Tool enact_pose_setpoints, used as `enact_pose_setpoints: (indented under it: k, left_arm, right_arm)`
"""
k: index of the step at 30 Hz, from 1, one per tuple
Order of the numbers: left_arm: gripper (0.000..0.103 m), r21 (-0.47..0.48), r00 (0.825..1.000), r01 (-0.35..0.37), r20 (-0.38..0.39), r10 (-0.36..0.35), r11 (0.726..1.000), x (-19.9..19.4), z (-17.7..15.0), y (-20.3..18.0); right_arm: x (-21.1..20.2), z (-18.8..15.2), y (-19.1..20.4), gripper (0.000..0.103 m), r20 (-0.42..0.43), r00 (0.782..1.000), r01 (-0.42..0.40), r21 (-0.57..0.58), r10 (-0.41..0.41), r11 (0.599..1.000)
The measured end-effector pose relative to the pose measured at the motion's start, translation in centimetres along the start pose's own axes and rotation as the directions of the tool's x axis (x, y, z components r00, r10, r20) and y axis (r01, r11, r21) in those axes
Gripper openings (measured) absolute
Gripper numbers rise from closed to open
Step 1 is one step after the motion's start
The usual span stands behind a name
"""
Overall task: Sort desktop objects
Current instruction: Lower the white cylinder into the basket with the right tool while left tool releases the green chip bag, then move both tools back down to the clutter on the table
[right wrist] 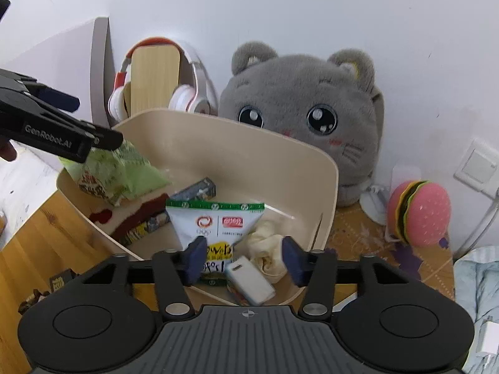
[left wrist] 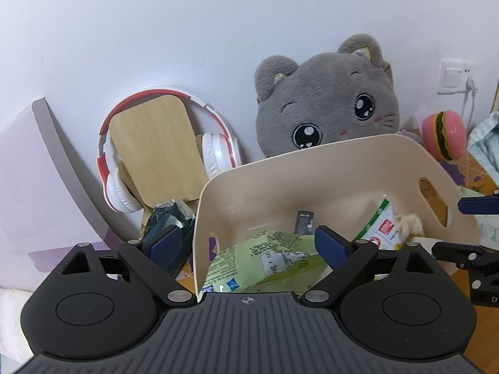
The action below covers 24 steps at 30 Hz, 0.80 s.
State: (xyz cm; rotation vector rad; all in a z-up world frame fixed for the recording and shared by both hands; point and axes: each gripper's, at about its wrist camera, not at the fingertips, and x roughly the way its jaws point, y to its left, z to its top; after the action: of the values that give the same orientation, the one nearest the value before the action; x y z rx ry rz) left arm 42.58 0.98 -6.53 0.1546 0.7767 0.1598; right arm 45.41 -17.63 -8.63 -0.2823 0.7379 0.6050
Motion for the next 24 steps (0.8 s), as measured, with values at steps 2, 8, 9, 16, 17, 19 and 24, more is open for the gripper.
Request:
enact_pose_setpoints:
  k: [2,8,9,16,17,19,24]
  left_arm:
    - [0.095,-0.014,1.000,0.013,0.008,-0.013,1.000,-0.5,0.1,0.1]
    - [0.096,-0.052,0.999,0.044,0.024,-0.043,0.998,-2.2,0.0,0.4]
    - [0.096,-0.056,0.998,0.050,0.026,-0.049,0.997,-2.5,-0.1,0.5]
    - [0.097,-0.057,0.998,0.055,0.037,-0.053,0.997,-4.3,-1.0,0.8]
    - [0.097,-0.064,0.998,0.057,0.037,-0.055,0.996,-4.6,-1.1,1.0]
    - [0.097,-0.072,0.997,0.064,0.039,-0.061,0.995,-5.1,-1.5,1.4]
    - [0.097,-0.059,0.997,0.080,0.025,-0.079,0.995,-6.4,-3.6,2.4]
  right_arm:
    - [-0.7,0.2,0.2,0.063,0.013,1.000,0.005,-0.001,-0.005,1.000]
    - [-2.7,0.3,0.8,0.074,0.046,0.999,0.030,-0.014,-0.029,0.999]
    - [-3.1,0.3,1.0,0.074,0.052,0.998,0.034,-0.017,-0.033,0.999]
    - [-5.5,-0.2,2.0,0.075,0.075,0.996,0.052,-0.037,-0.049,0.998]
    - [-5.9,-0.3,2.2,0.075,0.077,0.996,0.056,-0.041,-0.053,0.998]
    - [-6.5,-0.5,2.4,0.076,0.079,0.995,0.060,-0.039,-0.057,0.997]
    - [-8.1,-1.6,3.5,0.082,0.083,0.995,0.063,-0.044,-0.059,0.997]
